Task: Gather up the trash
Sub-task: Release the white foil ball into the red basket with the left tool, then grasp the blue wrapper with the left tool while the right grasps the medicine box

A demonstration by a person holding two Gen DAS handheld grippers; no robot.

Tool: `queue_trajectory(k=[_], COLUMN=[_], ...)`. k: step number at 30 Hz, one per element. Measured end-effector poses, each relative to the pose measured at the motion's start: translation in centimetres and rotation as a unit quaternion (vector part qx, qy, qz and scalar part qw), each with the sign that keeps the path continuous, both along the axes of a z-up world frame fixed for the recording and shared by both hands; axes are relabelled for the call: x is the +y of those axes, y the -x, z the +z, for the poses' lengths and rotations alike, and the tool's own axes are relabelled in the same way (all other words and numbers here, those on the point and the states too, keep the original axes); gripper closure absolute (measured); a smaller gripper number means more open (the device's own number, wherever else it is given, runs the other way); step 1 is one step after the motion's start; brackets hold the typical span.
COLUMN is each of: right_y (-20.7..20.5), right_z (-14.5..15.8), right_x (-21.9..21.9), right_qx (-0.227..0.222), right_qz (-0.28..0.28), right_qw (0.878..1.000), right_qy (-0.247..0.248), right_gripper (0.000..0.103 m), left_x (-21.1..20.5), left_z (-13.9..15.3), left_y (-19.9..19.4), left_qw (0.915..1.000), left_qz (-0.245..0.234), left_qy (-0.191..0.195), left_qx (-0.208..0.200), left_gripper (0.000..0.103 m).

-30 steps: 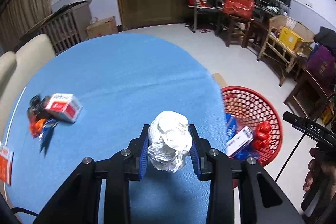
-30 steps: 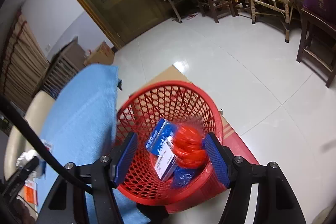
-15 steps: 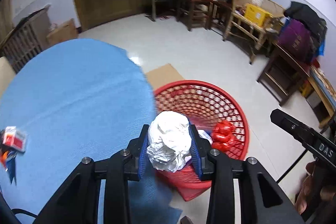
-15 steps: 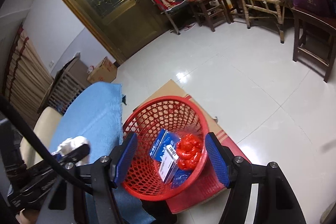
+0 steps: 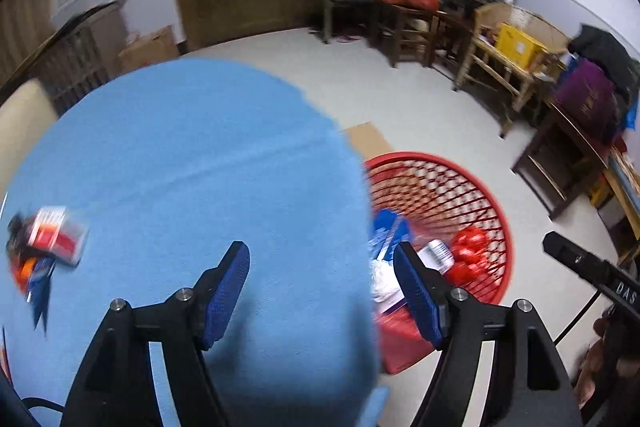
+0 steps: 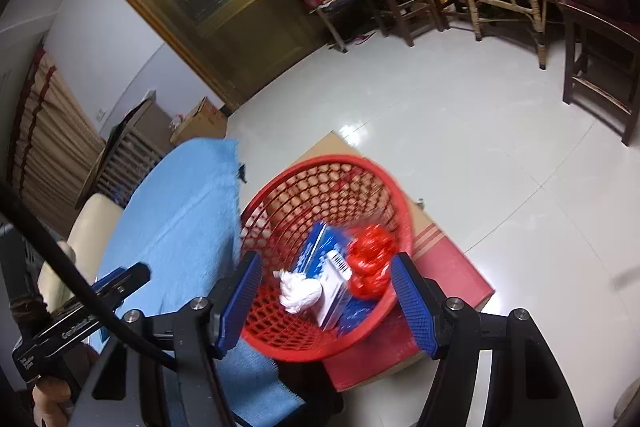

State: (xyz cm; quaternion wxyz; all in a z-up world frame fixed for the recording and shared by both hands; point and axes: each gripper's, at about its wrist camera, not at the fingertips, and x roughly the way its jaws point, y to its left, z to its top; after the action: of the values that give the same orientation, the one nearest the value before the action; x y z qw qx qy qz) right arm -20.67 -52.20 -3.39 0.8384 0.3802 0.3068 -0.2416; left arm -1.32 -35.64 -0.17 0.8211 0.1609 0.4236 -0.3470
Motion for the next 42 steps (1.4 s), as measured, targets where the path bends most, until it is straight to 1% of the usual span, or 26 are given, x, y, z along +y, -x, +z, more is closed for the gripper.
queue_trajectory(k=[5,11,15,17,18,20,23,26,28,31,35,36,37,38,39,40,41,42], right_y=[-1.7,-5.0,-7.5,-8.5,-9.0,-9.7,-10.4,-10.7,-11.0,-11.4,-11.8,-11.9,-12.0,-12.2,-12.3,-12.6,-12.7,-13.0], right_z=[-0.1,0.2,0.8,0.9,1.0,1.3,1.7,2.1,2.1,1.8,1.5,1.4,1.4,1.4,1.3,1.2,1.2,1.2], right_x=[2.2,6.0,9.2,10.8,11.7,13.1,14.9,16.3,17.0,17.5,17.7,17.7,17.7,17.7,17.6,17.6,17.6,17.6], right_qx=[0.003,0.011,0.011,0.014,0.015,0.016,0.016,0.018,0.021,0.025,0.027,0.028,0.028,0.027,0.027,0.028,0.027,0.027], right_qz=[0.031,0.082,0.122,0.139,0.147,0.161,0.179,0.192,0.198,0.205,0.211,0.212,0.213,0.214,0.214,0.215,0.216,0.217], right_qw=[1.0,0.997,0.992,0.99,0.989,0.987,0.983,0.981,0.979,0.978,0.977,0.976,0.976,0.976,0.976,0.976,0.976,0.975], right_qy=[-0.002,0.005,0.013,0.015,0.018,0.021,0.029,0.035,0.036,0.033,0.027,0.026,0.025,0.024,0.023,0.022,0.022,0.022], right_gripper=[0.033,0.033,0.033,0.033,0.033,0.033,0.033,0.033,0.033,0.033,0.033,0.033,0.033,0.033,0.033,0.033,0.033,0.033], left_x=[5.9,13.6,18.4,20.3,21.5,23.5,25.0,25.9,25.7,24.8,23.5,23.4,23.4,23.3,23.5,23.7,23.9,24.2], left_z=[-0.7,-1.0,-1.7,-1.9,-2.1,-2.3,-2.9,-3.2,-3.3,-3.4,-4.5,-5.1,-5.3,-5.7,-5.9,-5.9,-5.9,-5.8], left_y=[-1.4,-2.9,-4.7,-5.8,-6.8,-8.3,-10.9,-13.6,-15.0,-16.8,-18.9,-19.4,-19.5,-19.7,-19.8,-19.9,-19.8,-19.7], left_qw=[0.9984,0.9916,0.9819,0.9764,0.9722,0.9682,0.9645,0.9591,0.9568,0.9554,0.9553,0.9545,0.9545,0.9548,0.9549,0.9562,0.9599,0.9618], left_qz=[0.056,0.129,0.187,0.212,0.23,0.246,0.26,0.276,0.28,0.288,0.291,0.293,0.292,0.29,0.292,0.288,0.276,0.268], left_qy=[-0.001,0.012,0.021,0.029,0.032,0.038,0.034,0.045,0.056,0.04,0.005,-0.003,-0.003,-0.007,-0.012,-0.013,-0.002,0.008], left_qx=[0.007,0.011,0.021,0.026,0.028,0.025,0.028,0.042,0.053,0.049,0.051,0.055,0.058,0.064,0.054,0.048,0.051,0.054], left_gripper=[0.028,0.028,0.028,0.028,0.028,0.028,0.028,0.028,0.028,0.028,0.028,0.031,0.046,0.053,0.065,0.069,0.069,0.07])
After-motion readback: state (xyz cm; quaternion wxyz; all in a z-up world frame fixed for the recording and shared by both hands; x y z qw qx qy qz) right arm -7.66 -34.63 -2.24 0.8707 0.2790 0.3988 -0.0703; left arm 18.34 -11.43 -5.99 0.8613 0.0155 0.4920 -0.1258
